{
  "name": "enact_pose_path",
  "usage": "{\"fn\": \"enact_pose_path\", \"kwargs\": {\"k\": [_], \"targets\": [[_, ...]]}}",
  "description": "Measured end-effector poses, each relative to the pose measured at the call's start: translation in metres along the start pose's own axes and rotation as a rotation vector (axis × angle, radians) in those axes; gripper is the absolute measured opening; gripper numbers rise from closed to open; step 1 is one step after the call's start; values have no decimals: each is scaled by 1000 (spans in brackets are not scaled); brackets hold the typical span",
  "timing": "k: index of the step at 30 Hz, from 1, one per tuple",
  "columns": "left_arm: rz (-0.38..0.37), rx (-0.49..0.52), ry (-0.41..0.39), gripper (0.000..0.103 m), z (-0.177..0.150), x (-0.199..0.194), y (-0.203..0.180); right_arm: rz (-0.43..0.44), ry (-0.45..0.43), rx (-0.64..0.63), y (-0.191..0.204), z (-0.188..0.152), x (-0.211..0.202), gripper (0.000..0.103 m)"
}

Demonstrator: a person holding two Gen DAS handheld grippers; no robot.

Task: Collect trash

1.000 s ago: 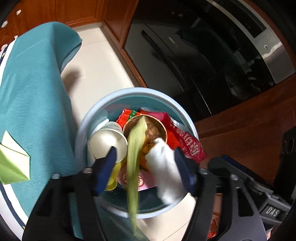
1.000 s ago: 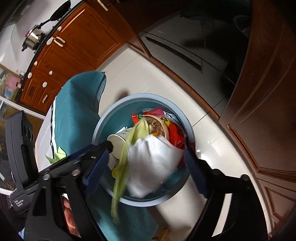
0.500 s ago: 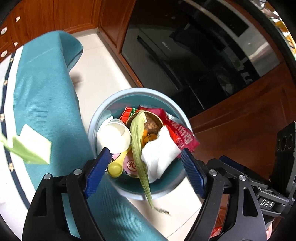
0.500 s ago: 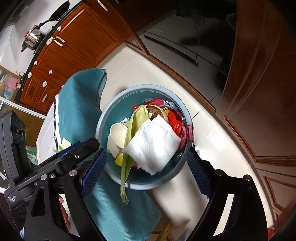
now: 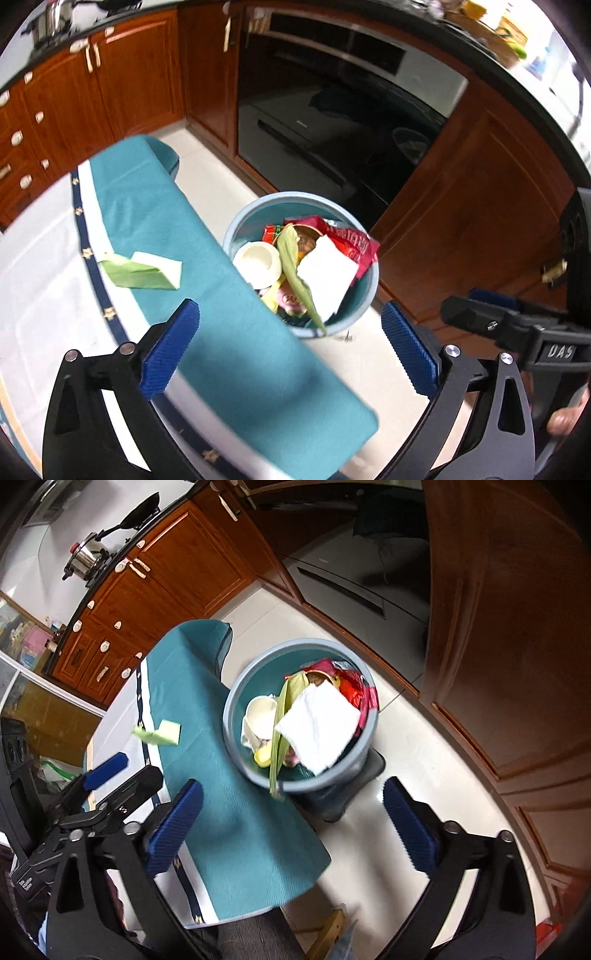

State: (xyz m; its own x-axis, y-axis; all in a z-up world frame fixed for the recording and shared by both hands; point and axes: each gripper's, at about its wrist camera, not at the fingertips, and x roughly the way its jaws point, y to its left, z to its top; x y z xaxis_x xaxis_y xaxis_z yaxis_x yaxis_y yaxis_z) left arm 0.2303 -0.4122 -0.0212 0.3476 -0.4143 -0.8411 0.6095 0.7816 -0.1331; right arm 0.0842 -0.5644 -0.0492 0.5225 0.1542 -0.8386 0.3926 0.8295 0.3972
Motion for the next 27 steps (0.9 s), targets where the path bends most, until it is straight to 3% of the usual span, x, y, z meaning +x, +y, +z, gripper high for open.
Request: {"fn": "enact_pose_path", "kwargs": {"k": [8, 14, 27], "targets": [[122, 147, -68, 99, -46, -43, -4, -158, -48, -114, 27, -45, -31, 97], [180, 197, -82, 99, -68, -53, -1, -217, -47, -146, 38, -65, -35, 97], [175, 163, -35, 99, -76, -29, 16, -343, 11, -178, 44, -81, -9, 97]]}}
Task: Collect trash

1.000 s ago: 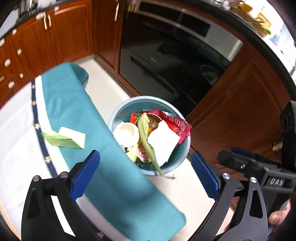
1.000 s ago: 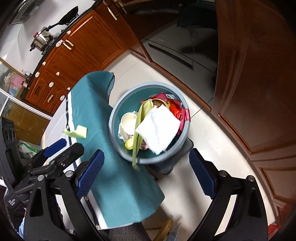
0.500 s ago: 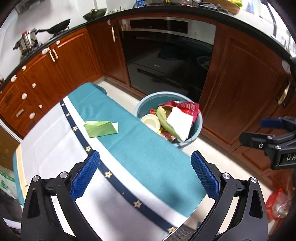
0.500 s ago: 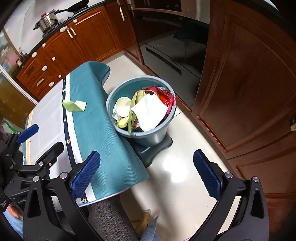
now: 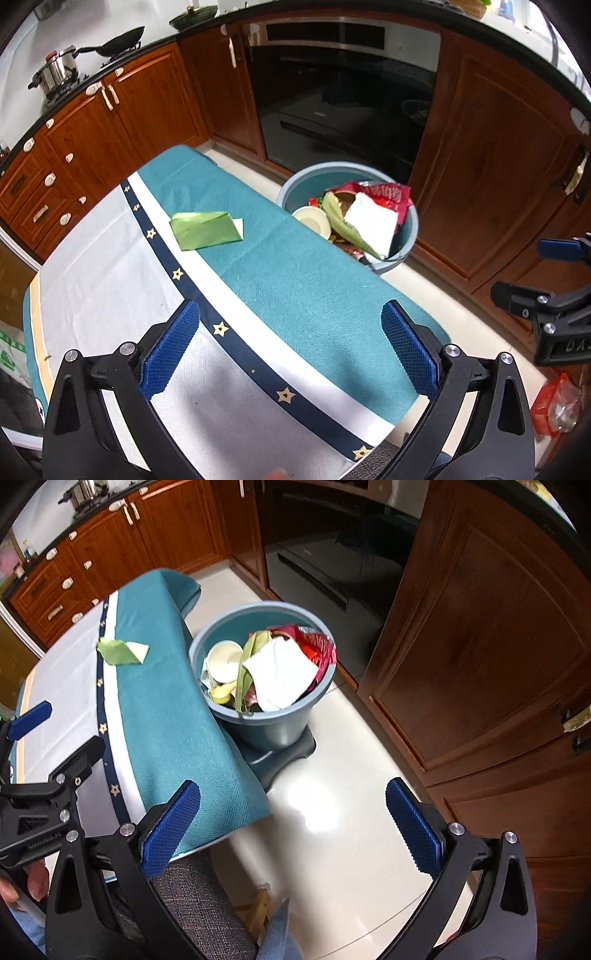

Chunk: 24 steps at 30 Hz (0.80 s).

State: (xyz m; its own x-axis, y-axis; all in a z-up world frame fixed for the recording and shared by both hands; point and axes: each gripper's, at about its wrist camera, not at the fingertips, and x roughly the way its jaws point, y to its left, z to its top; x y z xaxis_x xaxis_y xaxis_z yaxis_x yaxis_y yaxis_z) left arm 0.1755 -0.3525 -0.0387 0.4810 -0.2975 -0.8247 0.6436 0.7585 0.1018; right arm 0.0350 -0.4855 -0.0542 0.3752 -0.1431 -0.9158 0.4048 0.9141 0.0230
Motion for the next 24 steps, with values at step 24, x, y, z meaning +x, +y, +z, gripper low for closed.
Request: {"fn": "enact_pose_path", "kwargs": {"k": [24], "targets": [[-13, -33, 111, 99, 3, 49, 8, -4, 94, 0, 9, 8, 46, 97]]}}
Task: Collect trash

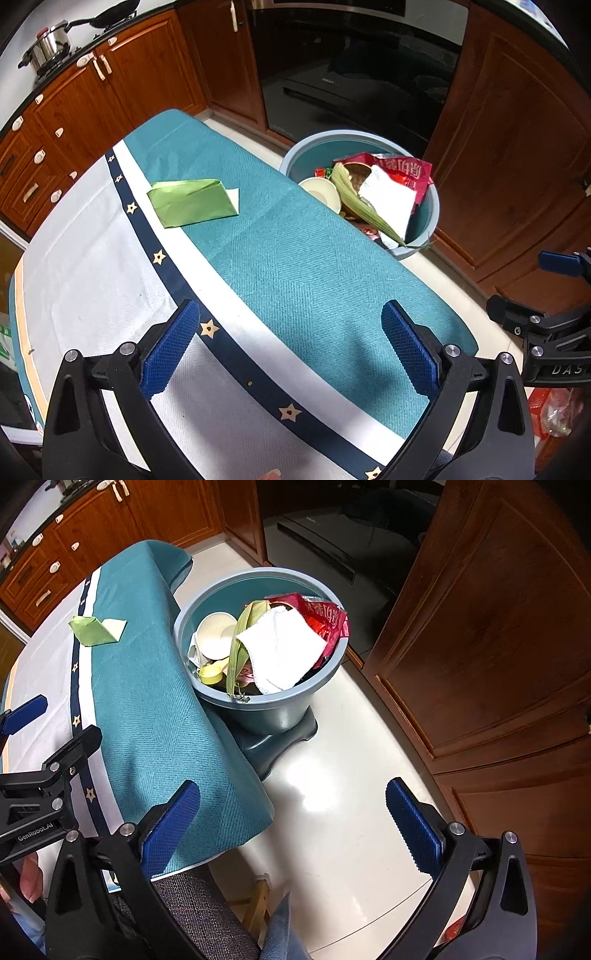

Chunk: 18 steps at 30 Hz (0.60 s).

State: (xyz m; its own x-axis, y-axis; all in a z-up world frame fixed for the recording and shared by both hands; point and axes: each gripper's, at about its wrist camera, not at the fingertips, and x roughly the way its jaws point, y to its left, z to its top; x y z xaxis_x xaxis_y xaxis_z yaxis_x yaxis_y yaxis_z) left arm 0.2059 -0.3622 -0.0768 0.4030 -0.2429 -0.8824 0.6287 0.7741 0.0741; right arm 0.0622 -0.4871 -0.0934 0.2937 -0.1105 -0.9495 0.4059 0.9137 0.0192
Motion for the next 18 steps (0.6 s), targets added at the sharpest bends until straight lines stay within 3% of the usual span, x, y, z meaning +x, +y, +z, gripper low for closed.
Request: {"fn": "enact_pose_path", "kwargs": {"k": [18], "targets": [[2, -1, -4, 99, 2, -3, 2, -1, -8, -13, 5, 1, -6, 97]]}}
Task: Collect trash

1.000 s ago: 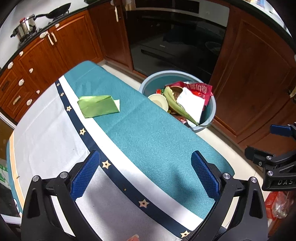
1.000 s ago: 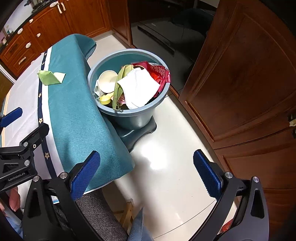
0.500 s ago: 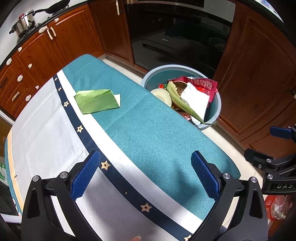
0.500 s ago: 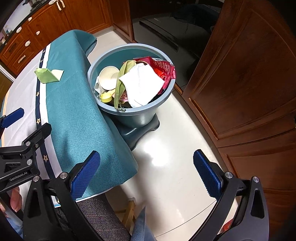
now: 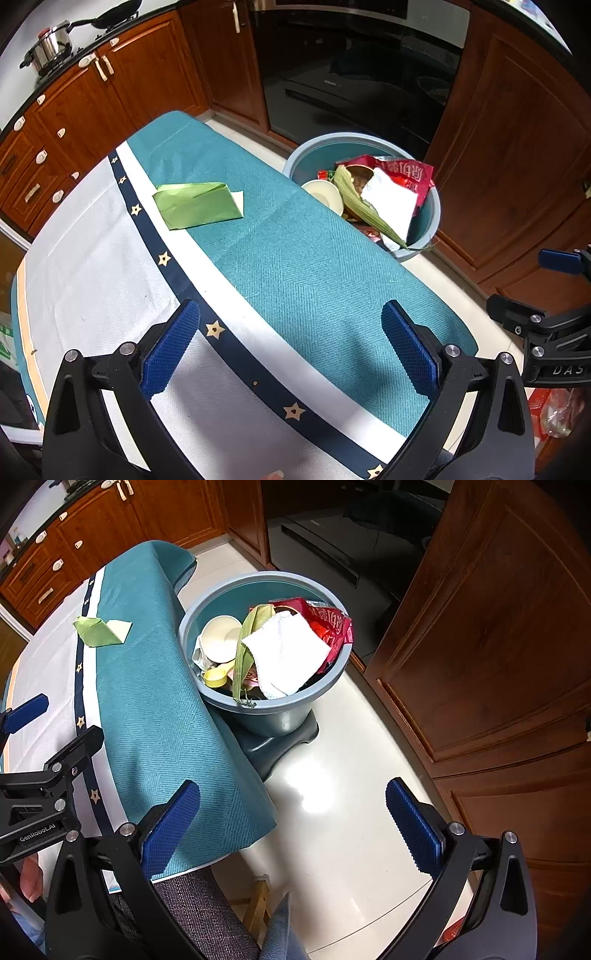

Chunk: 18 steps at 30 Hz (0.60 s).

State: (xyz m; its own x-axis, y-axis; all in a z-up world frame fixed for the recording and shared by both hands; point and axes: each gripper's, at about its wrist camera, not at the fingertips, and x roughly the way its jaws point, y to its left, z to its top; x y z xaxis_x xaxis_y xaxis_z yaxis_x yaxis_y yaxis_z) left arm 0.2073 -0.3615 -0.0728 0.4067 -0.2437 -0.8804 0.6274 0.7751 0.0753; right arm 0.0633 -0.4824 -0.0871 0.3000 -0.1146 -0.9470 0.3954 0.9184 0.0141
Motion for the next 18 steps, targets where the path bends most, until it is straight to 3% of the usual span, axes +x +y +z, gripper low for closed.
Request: {"fn": "enact_pose_path", "kwargs": {"k": [18], "targets": [[5, 0, 2, 99, -4, -2, 3, 7, 2, -6, 2, -3, -1, 97]]}}
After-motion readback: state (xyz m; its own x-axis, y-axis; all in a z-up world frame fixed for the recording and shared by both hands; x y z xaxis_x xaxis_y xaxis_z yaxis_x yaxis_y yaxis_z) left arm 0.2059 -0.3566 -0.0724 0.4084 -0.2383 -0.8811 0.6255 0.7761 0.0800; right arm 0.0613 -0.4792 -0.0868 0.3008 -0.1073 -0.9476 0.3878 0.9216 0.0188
